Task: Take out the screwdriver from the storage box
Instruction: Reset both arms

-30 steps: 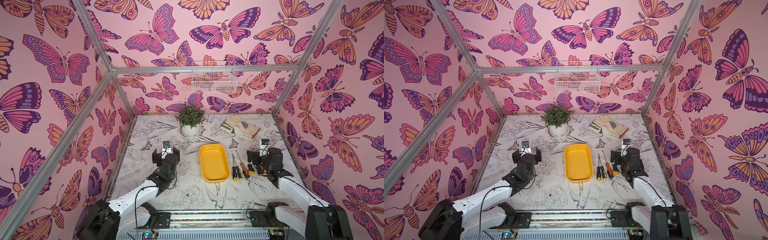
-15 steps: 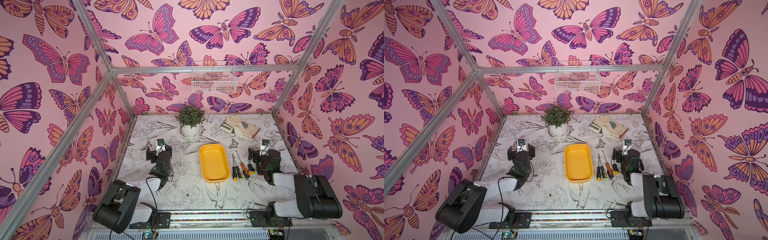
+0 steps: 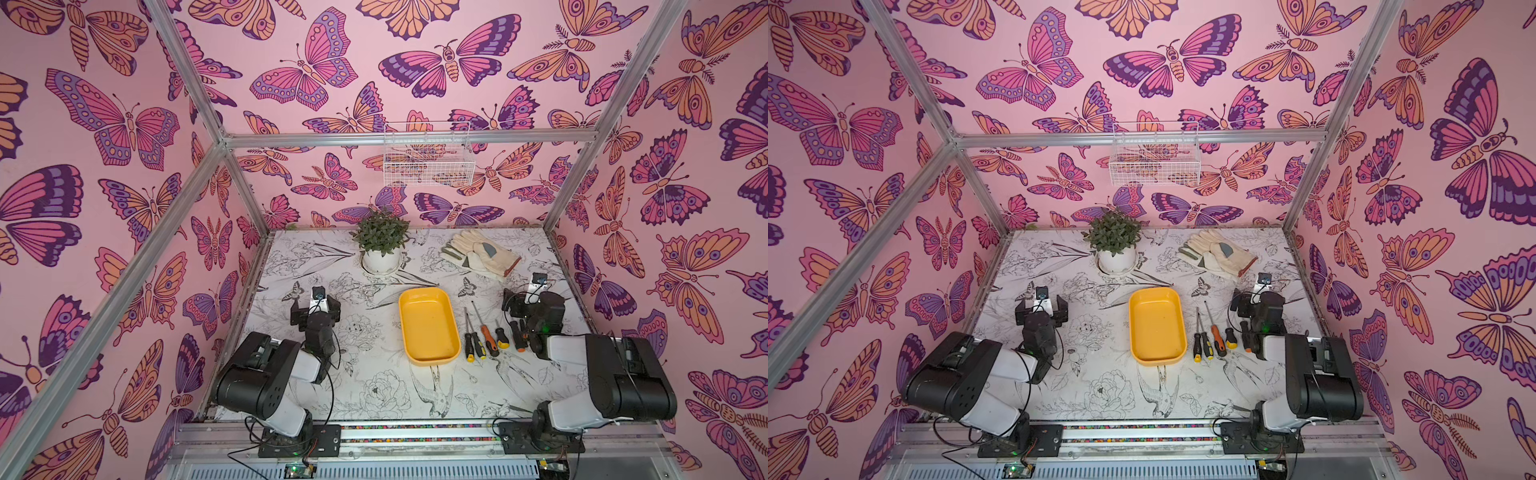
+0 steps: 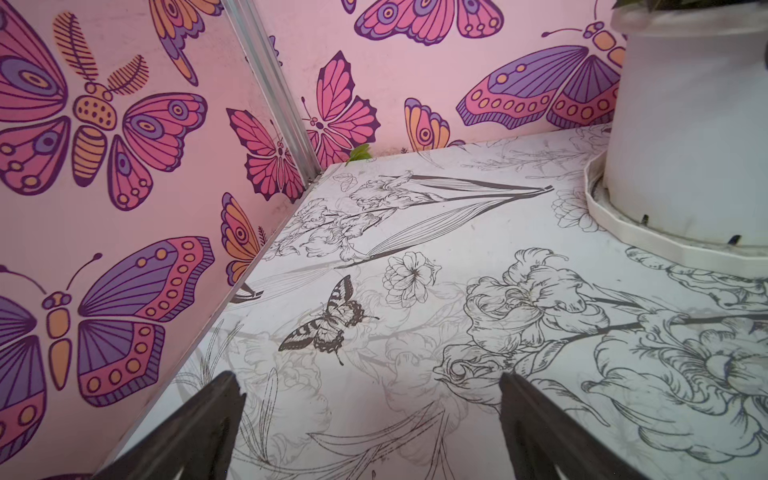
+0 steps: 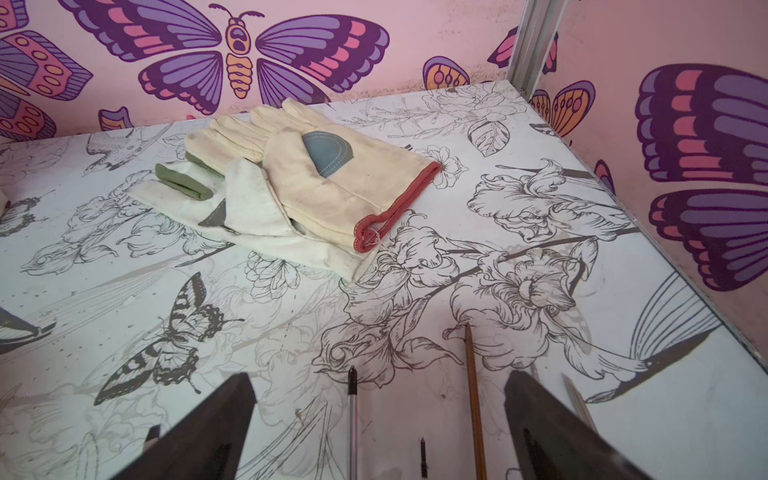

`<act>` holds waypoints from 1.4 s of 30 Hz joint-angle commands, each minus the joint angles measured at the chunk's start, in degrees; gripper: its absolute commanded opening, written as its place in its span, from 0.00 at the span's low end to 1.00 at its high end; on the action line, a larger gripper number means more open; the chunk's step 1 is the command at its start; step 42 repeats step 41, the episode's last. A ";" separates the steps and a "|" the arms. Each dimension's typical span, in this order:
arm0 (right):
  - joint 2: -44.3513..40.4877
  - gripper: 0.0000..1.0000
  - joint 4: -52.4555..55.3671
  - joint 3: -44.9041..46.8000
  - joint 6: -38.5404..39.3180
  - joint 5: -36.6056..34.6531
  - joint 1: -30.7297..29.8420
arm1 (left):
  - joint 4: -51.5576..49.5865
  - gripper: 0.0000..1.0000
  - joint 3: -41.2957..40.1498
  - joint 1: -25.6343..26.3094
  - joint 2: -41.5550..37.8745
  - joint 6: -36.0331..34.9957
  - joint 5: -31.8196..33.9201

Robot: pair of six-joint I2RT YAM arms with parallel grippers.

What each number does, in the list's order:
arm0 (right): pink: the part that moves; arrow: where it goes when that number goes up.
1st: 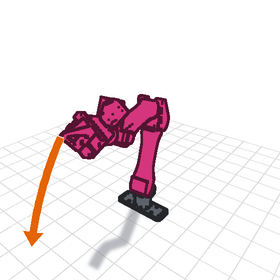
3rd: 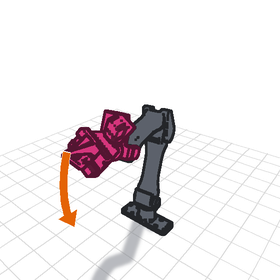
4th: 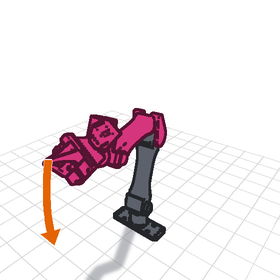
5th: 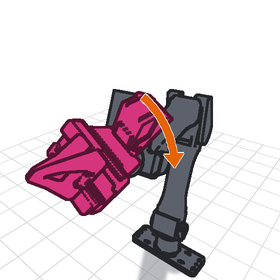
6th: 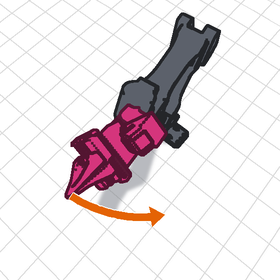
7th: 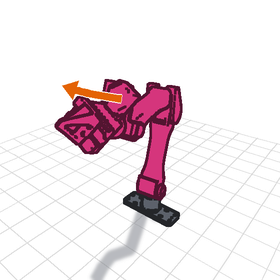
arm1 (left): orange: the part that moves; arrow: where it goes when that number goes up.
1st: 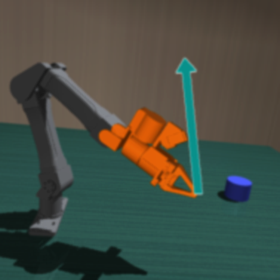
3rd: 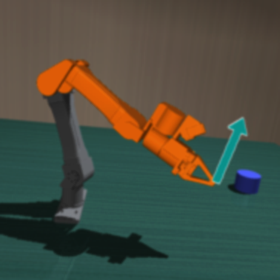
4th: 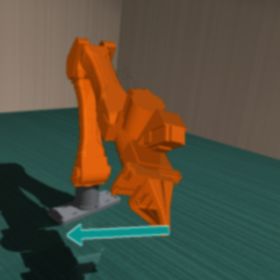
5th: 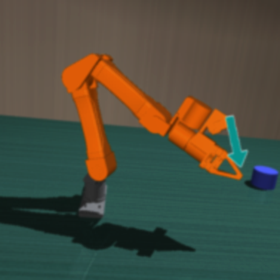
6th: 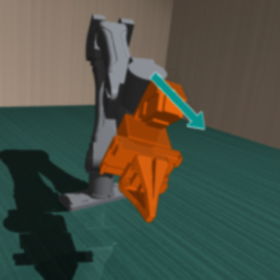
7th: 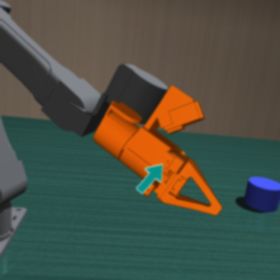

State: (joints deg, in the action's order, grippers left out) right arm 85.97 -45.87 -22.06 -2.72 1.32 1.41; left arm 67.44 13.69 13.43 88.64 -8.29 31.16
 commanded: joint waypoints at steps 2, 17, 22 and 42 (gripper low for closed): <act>0.42 0.99 -0.80 -0.87 -0.85 -1.30 0.18 | -7.54 1.00 1.65 -5.14 -2.80 3.89 -13.95; 0.27 0.99 -0.91 -0.70 -0.79 -1.23 0.18 | -12.61 1.00 6.60 -9.70 0.70 8.87 -15.26; 0.25 0.99 -0.93 -0.70 -0.79 -1.28 0.16 | -12.48 1.00 6.52 -9.74 0.64 8.87 -15.29; 0.40 0.99 -0.30 -1.18 -0.45 -1.23 -0.14 | -12.44 1.00 6.52 -9.67 0.71 8.82 -15.25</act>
